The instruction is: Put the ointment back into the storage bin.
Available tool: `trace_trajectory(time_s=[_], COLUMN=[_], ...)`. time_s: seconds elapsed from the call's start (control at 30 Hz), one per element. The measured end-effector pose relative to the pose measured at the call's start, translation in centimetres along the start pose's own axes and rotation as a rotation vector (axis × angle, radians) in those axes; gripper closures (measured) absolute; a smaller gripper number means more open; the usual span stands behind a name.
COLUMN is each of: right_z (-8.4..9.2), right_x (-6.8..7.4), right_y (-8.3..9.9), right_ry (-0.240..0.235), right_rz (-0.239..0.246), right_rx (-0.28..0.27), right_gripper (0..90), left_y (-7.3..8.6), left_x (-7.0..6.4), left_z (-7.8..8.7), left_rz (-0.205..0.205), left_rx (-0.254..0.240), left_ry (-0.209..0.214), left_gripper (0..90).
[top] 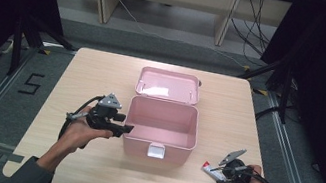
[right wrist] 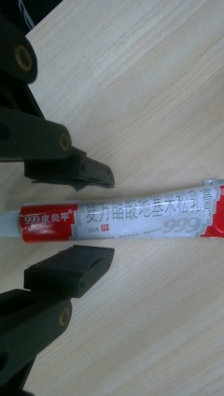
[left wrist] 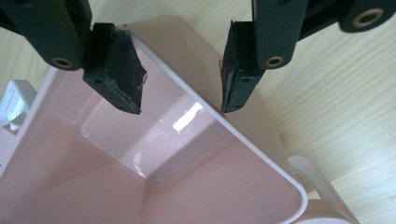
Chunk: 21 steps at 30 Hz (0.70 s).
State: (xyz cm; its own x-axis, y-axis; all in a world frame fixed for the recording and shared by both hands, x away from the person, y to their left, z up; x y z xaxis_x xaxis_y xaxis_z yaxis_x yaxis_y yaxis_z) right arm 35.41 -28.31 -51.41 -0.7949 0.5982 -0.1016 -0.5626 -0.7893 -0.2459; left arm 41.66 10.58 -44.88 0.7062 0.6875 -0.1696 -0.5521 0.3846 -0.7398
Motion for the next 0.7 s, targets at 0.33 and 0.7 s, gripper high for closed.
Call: trace_trajectory(time_s=[0.33,0.7], right_z=[-0.43,-0.90], right_x=[-0.49,-0.81], right_y=[0.04,-0.34], right_ry=[-0.024,-0.065], right_rz=[0.015,0.035], right_rx=[0.067,0.149], right_gripper=[62.6,68.1], left_y=[0.03,-0.01], left_x=[-0.10,-0.02], left_z=[0.00,0.00], left_rz=[0.010,-0.003], left_rx=[-0.003,0.001], left_ry=[-0.009,-0.001], left_gripper=[48.2,48.1])
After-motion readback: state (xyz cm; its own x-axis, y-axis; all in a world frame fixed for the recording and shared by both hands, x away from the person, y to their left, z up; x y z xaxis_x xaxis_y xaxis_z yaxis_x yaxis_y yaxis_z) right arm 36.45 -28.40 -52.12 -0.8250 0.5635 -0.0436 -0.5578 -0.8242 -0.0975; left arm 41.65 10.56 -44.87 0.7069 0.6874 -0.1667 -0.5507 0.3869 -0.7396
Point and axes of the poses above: each handheld gripper's, and its own axes: z roughly backward along the jaws, y roughly out of its underside, x roughly to its left, the point moved 5 cm from there along -z, roughly forward along the jaws, and after that the axes turned 5 degrees about z, right-handed, at the moved point
